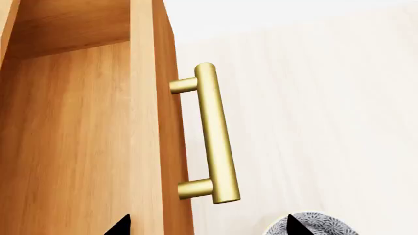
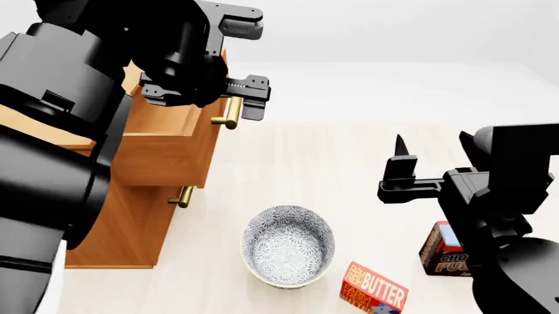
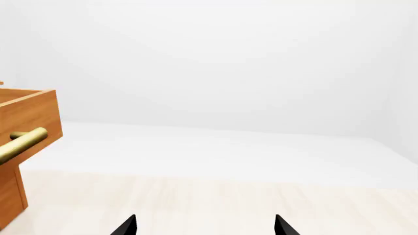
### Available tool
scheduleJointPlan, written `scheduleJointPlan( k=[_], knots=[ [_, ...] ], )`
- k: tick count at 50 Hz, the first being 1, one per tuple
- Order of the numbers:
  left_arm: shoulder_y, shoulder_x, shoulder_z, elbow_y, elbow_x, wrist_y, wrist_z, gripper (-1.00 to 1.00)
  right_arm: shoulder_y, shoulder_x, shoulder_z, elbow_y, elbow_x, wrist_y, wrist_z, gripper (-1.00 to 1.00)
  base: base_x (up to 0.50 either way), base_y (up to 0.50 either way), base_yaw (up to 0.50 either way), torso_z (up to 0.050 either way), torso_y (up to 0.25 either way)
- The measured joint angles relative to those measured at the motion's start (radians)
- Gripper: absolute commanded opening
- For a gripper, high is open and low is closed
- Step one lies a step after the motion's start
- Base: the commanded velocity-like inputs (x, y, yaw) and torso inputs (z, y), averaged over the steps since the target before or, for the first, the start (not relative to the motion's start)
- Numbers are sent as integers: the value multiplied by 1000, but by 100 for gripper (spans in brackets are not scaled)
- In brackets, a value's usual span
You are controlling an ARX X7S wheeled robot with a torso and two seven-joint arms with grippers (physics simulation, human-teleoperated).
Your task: Put the butter at the back in the top drawer of the cabinet and close it.
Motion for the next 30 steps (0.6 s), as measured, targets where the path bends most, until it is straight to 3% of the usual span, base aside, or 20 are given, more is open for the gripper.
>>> scheduleJointPlan(
  k=[30],
  knots=[
    [-7,1,278,10,-380,79,37,100,0,14,9,4,31,-8,20,100,0,0,0,0,0]
  ],
)
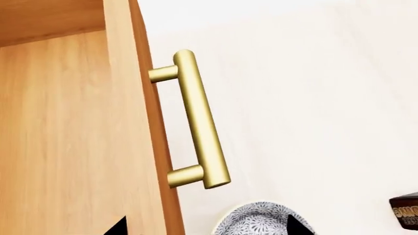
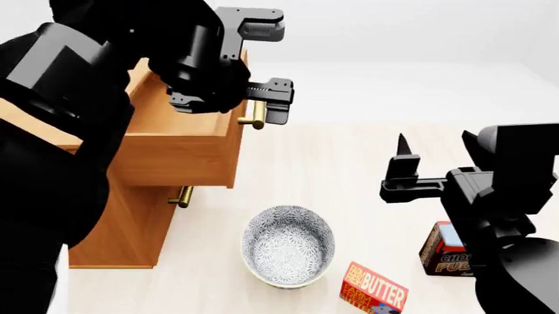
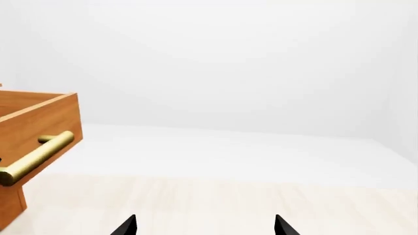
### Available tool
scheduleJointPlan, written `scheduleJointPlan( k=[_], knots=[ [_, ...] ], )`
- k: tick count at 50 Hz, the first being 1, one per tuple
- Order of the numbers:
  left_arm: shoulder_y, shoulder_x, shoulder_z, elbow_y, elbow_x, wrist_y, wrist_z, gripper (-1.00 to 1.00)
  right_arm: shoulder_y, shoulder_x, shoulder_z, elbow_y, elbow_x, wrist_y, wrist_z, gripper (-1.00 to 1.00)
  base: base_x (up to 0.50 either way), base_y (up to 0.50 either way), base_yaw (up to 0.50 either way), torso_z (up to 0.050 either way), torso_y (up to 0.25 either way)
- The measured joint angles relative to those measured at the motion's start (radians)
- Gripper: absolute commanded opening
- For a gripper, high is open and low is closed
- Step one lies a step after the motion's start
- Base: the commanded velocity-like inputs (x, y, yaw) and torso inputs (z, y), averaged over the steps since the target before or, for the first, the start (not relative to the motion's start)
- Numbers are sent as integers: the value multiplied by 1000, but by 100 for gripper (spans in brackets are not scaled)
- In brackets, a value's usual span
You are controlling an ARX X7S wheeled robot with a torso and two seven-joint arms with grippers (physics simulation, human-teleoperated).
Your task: Put the butter at the back in the top drawer of the cabinet and close it.
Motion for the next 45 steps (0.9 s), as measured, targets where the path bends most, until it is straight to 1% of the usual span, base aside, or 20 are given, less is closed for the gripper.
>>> scheduleJointPlan(
  k=[26,36,45],
  knots=[
    [-20,-1,292,9,-366,91,90,100,-1,12,6,4,26,-8,17,100,0,0,0,0,0],
    [-33,-1,367,32,-471,120,98,100,-2,18,9,4,37,-10,24,100,0,0,0,0,0],
    [-47,-6,420,45,-523,132,99,100,-4,22,9,6,44,-15,30,100,0,0,0,0,0]
  ],
)
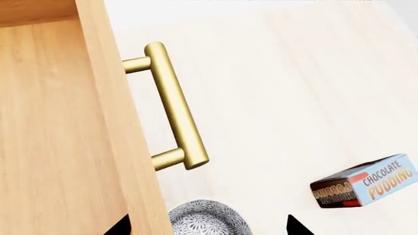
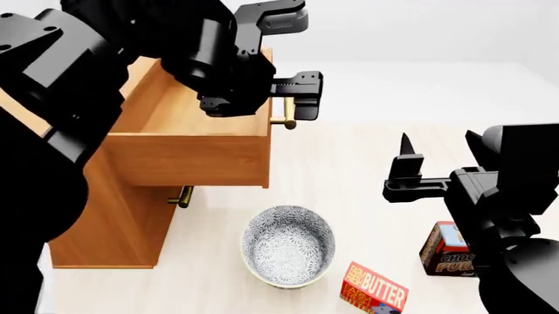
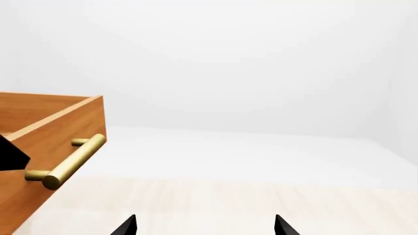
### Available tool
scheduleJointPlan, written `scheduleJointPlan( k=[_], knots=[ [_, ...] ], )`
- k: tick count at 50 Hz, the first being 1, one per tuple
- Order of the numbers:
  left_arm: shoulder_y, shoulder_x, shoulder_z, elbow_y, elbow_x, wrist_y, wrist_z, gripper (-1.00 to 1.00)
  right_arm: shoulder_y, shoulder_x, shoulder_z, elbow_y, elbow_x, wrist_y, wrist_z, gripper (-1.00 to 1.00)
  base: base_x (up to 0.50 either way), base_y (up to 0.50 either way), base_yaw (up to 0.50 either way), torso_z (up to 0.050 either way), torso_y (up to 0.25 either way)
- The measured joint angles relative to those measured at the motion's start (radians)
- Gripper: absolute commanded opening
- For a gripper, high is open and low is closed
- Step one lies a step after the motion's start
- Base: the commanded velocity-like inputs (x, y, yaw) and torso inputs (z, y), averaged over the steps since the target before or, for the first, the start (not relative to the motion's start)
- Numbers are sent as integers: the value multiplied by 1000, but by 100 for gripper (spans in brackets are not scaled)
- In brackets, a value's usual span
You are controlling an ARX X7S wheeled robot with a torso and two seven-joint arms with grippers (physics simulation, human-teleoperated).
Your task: Put the butter at the back in the top drawer of the cabinet and close it.
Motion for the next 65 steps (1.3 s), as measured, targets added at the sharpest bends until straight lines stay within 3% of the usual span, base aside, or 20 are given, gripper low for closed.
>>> scheduleJointPlan(
  k=[15,28,47,55,65],
  knots=[
    [-18,-25,12,42,-52,15,-30,100,-2,5,0,0,15,-4,12,100,0,0,0,0,0],
    [-46,-126,-70,213,-139,57,-164,100,-1,9,-7,4,24,-8,23,100,0,0,0,0,0],
    [-31,-422,-191,704,-239,192,-409,100,33,27,7,18,110,71,36,100,0,0,0,0,0],
    [-10,-562,-255,947,-277,260,-484,100,113,97,-3,112,356,136,148,100,0,0,0,0,0],
    [25,-714,-324,1198,-291,329,-529,100,239,225,-117,292,639,163,277,100,0,0,0,0,0]
  ],
)
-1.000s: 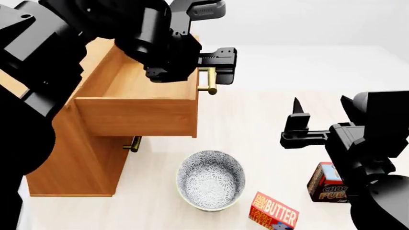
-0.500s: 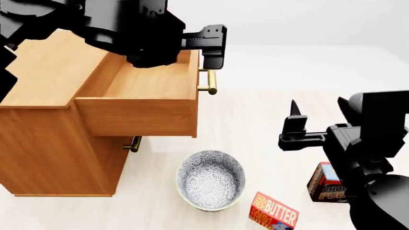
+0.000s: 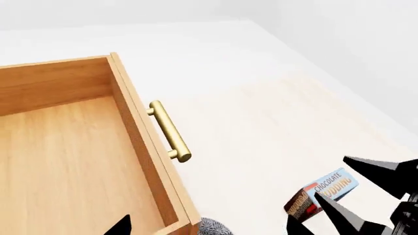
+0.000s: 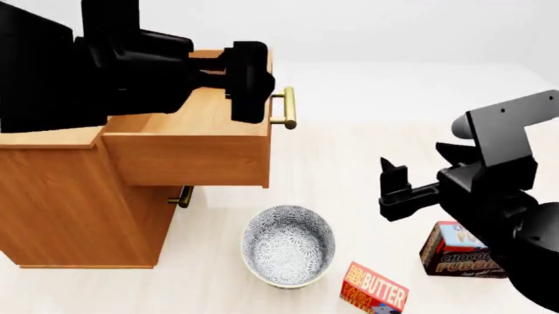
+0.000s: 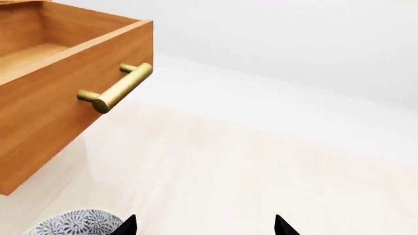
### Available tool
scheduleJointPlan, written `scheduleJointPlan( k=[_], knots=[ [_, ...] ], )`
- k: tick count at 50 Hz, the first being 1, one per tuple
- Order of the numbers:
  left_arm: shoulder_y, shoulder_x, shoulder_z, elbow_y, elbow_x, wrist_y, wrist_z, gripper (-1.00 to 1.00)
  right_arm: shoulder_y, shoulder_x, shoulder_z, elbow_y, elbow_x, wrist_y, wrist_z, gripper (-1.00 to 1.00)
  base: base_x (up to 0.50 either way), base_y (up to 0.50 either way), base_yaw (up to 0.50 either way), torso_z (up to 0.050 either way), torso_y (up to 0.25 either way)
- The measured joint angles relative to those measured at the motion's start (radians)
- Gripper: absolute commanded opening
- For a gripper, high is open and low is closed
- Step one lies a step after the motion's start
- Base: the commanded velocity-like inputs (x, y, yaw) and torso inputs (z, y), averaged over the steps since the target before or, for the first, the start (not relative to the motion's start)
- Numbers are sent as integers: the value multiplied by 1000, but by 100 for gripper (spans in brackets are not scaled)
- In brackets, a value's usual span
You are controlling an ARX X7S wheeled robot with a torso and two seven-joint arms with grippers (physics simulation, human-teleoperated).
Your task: Put the butter at the back in the top drawer of the cabinet and close it.
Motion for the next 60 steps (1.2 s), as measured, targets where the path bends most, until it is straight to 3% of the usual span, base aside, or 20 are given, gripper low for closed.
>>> scheduleJointPlan(
  k=[13,25,40,60],
  knots=[
    [56,-135,-65,199,9,65,9,100,214,169,-302,210,215,18,13,100,0,0,0,0,0],
    [85,-188,-94,271,8,92,27,100,442,276,-687,302,236,25,-168,100,0,0,0,0,0],
    [103,-208,-108,297,8,102,45,100,646,291,-1065,351,111,16,-442,100,0,0,0,0,0],
    [126,-216,-113,295,14,106,67,100,696,262,-1344,348,-116,-55,-710,100,0,0,0,0,0]
  ],
)
